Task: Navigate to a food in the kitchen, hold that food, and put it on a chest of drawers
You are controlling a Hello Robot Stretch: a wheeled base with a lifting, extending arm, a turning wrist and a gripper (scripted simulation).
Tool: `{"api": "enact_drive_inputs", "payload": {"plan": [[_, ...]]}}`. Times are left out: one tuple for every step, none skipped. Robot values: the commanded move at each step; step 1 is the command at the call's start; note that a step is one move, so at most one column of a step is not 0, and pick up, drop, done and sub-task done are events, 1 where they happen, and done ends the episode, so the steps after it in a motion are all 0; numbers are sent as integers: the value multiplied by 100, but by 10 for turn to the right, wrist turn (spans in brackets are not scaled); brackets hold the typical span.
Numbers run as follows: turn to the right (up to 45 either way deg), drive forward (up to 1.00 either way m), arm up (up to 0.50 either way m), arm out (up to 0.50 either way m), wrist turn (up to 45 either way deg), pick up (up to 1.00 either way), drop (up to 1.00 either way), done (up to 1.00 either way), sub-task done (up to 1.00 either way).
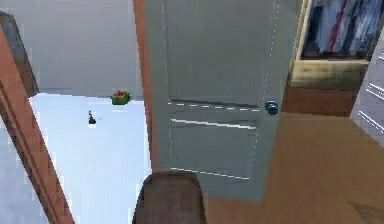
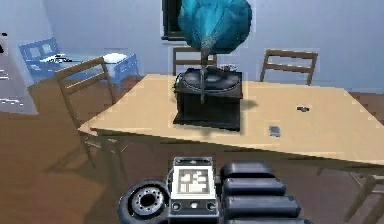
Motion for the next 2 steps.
{"api": "enact_drive_inputs", "payload": {"plan": [[0,60,0,0,0,0,0,0,0],[-450,0,0,0,0,0,0,0,0]]}}
